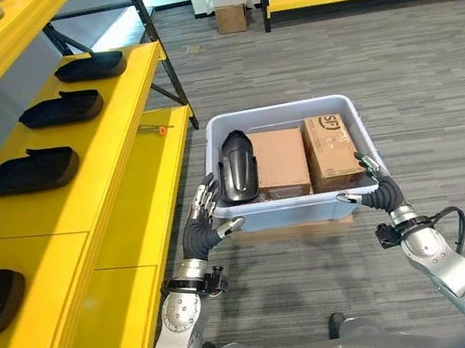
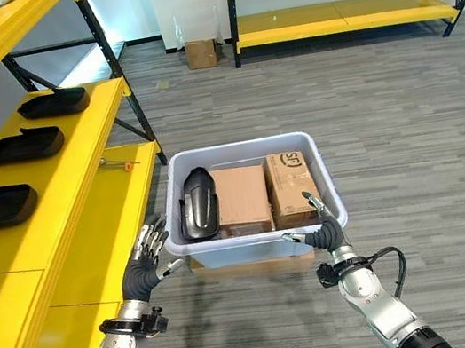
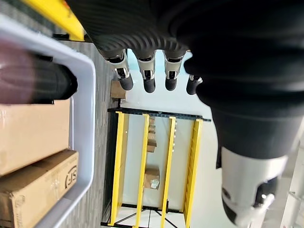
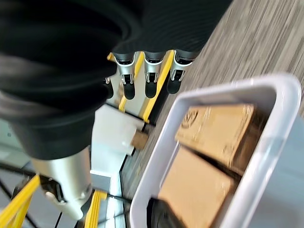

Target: Move parts from the plastic box to the shelf.

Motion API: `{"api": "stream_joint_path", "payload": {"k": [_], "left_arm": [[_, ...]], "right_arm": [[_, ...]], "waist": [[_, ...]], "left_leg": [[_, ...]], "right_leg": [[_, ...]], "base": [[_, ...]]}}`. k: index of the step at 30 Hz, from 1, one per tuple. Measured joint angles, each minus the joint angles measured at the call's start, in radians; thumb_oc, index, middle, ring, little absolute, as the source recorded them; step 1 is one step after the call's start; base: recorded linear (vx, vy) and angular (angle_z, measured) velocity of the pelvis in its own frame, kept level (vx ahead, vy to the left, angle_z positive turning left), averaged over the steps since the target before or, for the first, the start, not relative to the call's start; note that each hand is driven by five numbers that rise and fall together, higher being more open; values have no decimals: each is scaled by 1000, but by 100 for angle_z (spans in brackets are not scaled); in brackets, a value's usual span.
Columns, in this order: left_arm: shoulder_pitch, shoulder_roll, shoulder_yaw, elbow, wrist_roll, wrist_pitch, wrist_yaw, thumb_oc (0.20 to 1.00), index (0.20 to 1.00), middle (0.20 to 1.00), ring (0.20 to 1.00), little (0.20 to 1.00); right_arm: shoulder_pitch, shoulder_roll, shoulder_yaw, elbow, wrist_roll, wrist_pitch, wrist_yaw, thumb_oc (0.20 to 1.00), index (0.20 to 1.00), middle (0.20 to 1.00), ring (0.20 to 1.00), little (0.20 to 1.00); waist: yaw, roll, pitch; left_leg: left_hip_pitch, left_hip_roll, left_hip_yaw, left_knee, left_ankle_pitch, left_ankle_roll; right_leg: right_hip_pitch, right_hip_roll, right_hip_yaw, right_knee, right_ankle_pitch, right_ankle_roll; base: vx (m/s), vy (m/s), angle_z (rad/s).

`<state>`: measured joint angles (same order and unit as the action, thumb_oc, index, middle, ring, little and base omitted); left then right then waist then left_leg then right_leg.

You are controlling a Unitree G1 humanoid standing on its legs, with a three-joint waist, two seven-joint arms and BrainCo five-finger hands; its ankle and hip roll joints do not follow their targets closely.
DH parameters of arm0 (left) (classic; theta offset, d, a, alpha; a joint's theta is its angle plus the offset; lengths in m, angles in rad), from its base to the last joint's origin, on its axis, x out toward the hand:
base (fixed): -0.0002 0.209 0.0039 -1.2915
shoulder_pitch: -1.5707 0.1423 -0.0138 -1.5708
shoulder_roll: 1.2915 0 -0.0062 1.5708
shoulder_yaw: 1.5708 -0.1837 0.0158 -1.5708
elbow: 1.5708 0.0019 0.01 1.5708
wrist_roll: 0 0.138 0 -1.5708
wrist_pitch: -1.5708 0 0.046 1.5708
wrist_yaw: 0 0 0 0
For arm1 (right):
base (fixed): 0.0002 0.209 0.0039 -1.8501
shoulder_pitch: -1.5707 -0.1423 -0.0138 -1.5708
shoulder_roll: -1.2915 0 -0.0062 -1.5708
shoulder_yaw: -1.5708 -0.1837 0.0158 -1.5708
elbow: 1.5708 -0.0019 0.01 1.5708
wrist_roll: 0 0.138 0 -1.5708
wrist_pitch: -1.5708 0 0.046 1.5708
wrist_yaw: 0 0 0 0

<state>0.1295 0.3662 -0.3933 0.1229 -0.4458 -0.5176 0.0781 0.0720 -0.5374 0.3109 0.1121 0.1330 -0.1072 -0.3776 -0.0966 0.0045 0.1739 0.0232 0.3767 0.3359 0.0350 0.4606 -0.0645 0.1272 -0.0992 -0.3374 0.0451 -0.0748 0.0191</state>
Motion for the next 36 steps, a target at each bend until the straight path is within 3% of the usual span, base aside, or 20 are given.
{"api": "stream_joint_path", "payload": {"k": [2, 3, 4, 6, 8, 10, 11, 12, 13, 14, 15, 16, 17, 19, 23, 32, 36], "left_arm": [[-14, -4, -12, 4, 0, 1, -6, 1000, 1000, 1000, 1000, 1000], [-26, -6, -23, 7, 3, 1, -4, 1000, 1000, 1000, 1000, 1000], [-29, -5, -29, 9, 7, 2, 2, 1000, 1000, 1000, 1000, 1000], [-29, -4, -32, 9, 8, 4, 17, 1000, 1000, 1000, 1000, 1000], [-21, -4, -5, 7, 27, 5, 45, 1000, 1000, 1000, 1000, 1000], [-10, 0, 30, 7, 34, 5, 52, 1000, 1000, 1000, 1000, 1000], [-5, -1, 38, 13, 31, 4, 52, 1000, 1000, 1000, 1000, 1000], [-7, -9, 35, 19, 31, 6, 48, 1000, 1000, 1000, 1000, 1000], [-6, -25, 29, 27, 29, 6, 33, 1000, 1000, 1000, 1000, 1000], [-6, -35, 30, 33, 29, 6, 31, 1000, 1000, 1000, 1000, 1000], [-9, -36, 31, 45, 29, 6, 34, 1000, 1000, 1000, 1000, 1000], [-7, -29, 31, 52, 30, 6, 41, 1000, 1000, 1000, 1000, 1000], [-7, -20, 31, 57, 36, 6, 46, 1000, 1000, 1000, 1000, 1000], [-17, -5, 30, 59, 45, 9, 52, 1000, 1000, 1000, 1000, 1000], [-55, 16, 33, 56, 46, 29, 53, 1000, 1000, 1000, 1000, 1000], [-48, 28, 1, 57, 85, 58, 36, 1000, 1000, 1000, 1000, 1000], [-59, 33, 0, 61, 74, 83, -32, 1000, 1000, 1000, 1000, 1000]], "right_arm": [[39, -23, -24, -9, 1, -4, -1, 1000, 1000, 1000, 1000, 1000], [52, -24, -33, -5, 2, -6, -1, 1000, 1000, 1000, 1000, 1000], [50, -19, -31, 0, 3, -9, 5, 1000, 1000, 1000, 1000, 1000], [50, -14, -29, 1, 3, -21, 24, 1000, 1000, 1000, 1000, 1000], [72, -11, -25, -1, 3, -33, 61, 1000, 1000, 1000, 1000, 1000], [111, 9, -23, -17, 2, -33, 81, 1000, 1000, 1000, 1000, 1000], [135, 12, -24, -31, 3, -36, 86, 1000, 1000, 1000, 1000, 1000], [150, 0, -27, -43, 11, -39, 87, 1000, 1000, 1000, 1000, 1000], [164, -6, -25, -40, 45, -39, 85, 1000, 1000, 1000, 1000, 1000], [167, -3, -17, -36, 59, -40, 84, 1000, 1000, 1000, 1000, 1000], [156, 16, -3, -19, 77, -42, 91, 1000, 1000, 1000, 1000, 1000], [122, 22, 25, -12, 95, -47, 110, 1000, 1000, 1000, 1000, 1000], [92, 34, 35, -17, 104, -49, 120, 1000, 1000, 1000, 1000, 1000], [56, 56, 35, -30, 113, -61, 132, 1000, 1000, 1000, 1000, 1000], [2, 83, 59, -82, 118, -60, 142, 1000, 1000, 1000, 1000, 1000], [-73, 113, 82, -93, 118, -58, 129, 1000, 1000, 1000, 1000, 1000], [-81, 134, 81, -93, 118, -41, 115, 1000, 1000, 1000, 1000, 1000]], "waist": [[-34, 17, -6], [-41, 17, -6], [-34, 11, -3], [-18, -4, 2], [-13, 5, 2], [6, -22, 17], [3, -24, 14], [-11, 6, 15], [-20, 47, 7], [-20, 62, 3], [-16, 39, 7], [27, 20, 16], [38, 6, 24], [30, -9, 30], [58, -44, 32], [98, -69, 24], [111, -66, 23]], "left_leg": [[-46, 10, 98, 17, 10, 12], [-54, 9, 106, 18, 10, 12], [-53, -1, 82, 30, -3, -2], [-32, -70, 23, 55, -99, -82], [24, -116, -52, 26, -169, -41], [14, -122, -85, 92, -222, -78], [12, -135, -66, 63, -256, -75], [9, -146, -47, -3, -242, -58], [23, -133, 0, -38, -306, -31], [32, -134, -15, -53, -336, -47], [35, -153, -14, -45, -345, -37], [40, -176, -33, -20, -380, -29], [47, -195, -57, -7, -410, -6], [73, -228, -56, -20, -420, -2], [103, -260, -45, -34, -437, 2], [61, -262, -72, -34, -428, -5], [26, -260, -70, 0, -457, 27]], "right_leg": [[-3, 11, -54, 22, -27, -2], [-3, 3, -64, 26, -32, -4], [-7, -5, -53, 30, -34, -7], [-13, -37, -15, 40, -31, -1], [-8, -47, 36, 35, -22, 13], [30, -66, 60, -7, 0, 24], [50, -72, 48, -31, 0, 39], [54, -61, 38, -40, -11, 52], [52, -43, 27, -25, -24, 69], [45, -45, 25, -7, -33, 79], [25, -68, 41, 21, -42, 84], [-10, -84, 101, 45, -37, 87], [-15, -98, 132, 44, -29, 89], [-3, -130, 138, 49, -7, 125], [22, -158, 137, 31, 5, 143], [13, -157, 100, 24, 13, 137], [-100, -185, 75, 223, 29, 119]], "base": [[83, -175, 84], [84, -48, 53], [112, 9, -7], [114, 60, -44], [261, 155, -56], [229, 133, -42], [179, 122, 7], [228, 207, 30], [208, 195, 34], [197, 215, 13], [260, 250, -56], [253, 252, -92], [223, 244, -100], [225, 251, -34], [191, 196, -3], [77, 197, 10], [33, 160, 2]]}}
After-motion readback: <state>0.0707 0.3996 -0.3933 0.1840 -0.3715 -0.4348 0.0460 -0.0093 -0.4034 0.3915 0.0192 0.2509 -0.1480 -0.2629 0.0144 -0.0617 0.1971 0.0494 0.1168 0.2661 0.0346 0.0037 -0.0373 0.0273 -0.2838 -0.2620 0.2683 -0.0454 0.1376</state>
